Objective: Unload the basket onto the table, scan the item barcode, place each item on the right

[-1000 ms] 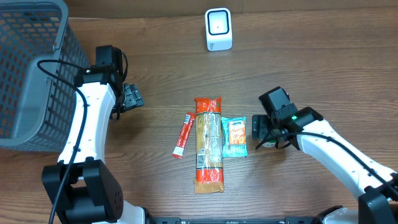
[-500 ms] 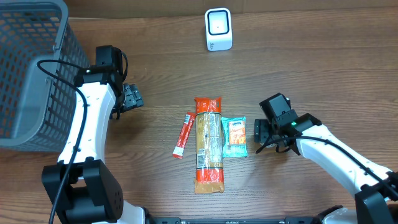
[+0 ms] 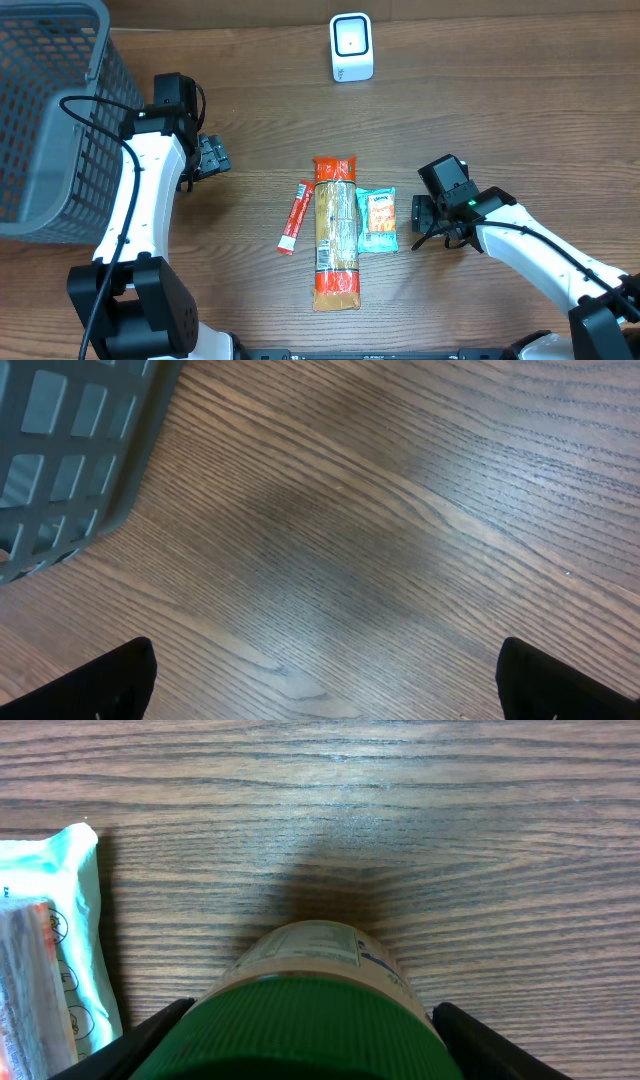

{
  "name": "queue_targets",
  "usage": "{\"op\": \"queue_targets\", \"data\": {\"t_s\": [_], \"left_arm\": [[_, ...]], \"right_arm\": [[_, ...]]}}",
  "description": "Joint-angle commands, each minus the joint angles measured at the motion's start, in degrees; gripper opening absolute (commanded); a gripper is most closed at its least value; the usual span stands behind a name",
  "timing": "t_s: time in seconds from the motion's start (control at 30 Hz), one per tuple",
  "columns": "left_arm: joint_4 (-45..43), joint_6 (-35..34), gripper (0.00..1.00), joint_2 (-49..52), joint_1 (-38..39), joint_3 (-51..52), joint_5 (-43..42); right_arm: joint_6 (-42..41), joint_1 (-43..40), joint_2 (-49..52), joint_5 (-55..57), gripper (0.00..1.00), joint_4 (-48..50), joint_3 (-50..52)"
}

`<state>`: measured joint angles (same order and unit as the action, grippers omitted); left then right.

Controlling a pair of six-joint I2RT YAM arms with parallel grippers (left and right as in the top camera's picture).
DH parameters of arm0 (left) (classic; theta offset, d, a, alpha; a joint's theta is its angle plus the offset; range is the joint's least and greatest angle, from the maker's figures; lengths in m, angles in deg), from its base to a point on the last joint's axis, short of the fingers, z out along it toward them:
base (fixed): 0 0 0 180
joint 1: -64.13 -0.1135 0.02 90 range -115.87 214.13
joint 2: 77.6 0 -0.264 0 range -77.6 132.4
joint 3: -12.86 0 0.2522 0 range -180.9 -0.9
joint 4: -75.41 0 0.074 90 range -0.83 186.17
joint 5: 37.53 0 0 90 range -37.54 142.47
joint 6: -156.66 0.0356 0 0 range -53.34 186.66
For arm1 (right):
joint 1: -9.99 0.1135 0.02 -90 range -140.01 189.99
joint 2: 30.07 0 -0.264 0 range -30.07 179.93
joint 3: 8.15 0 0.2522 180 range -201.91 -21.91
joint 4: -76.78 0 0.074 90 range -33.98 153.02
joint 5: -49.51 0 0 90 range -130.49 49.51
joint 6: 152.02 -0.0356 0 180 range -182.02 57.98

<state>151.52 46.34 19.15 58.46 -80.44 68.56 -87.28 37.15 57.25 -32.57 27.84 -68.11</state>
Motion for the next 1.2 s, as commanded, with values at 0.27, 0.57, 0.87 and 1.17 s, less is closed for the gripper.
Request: {"op": "queue_targets", "data": {"t_s": [0.27, 0.57, 0.87, 1.17], "left_arm": [[-0.02, 1.49, 1.0, -1.22, 0.07, -1.07, 0.37], [-0.02, 1.49, 1.0, -1.22, 0.07, -1.07, 0.37], [-0.02, 1.49, 1.0, -1.22, 0.07, -1.07, 0.37], [-0.02, 1.49, 1.0, -1.22, 0.07, -1.07, 0.37]], "right_arm": [[-0.31, 0.2, -0.5, 0.9, 0.77, 2.43, 2.12], [-0.28, 0.2, -0.5, 0.59, 0.58, 1.36, 2.1], [0.04, 0.09, -0.52, 0.63, 0.15, -1.97, 0.37], [0.2, 0.09, -0.52, 0.61, 0.04, -9.09, -6.84]]}}
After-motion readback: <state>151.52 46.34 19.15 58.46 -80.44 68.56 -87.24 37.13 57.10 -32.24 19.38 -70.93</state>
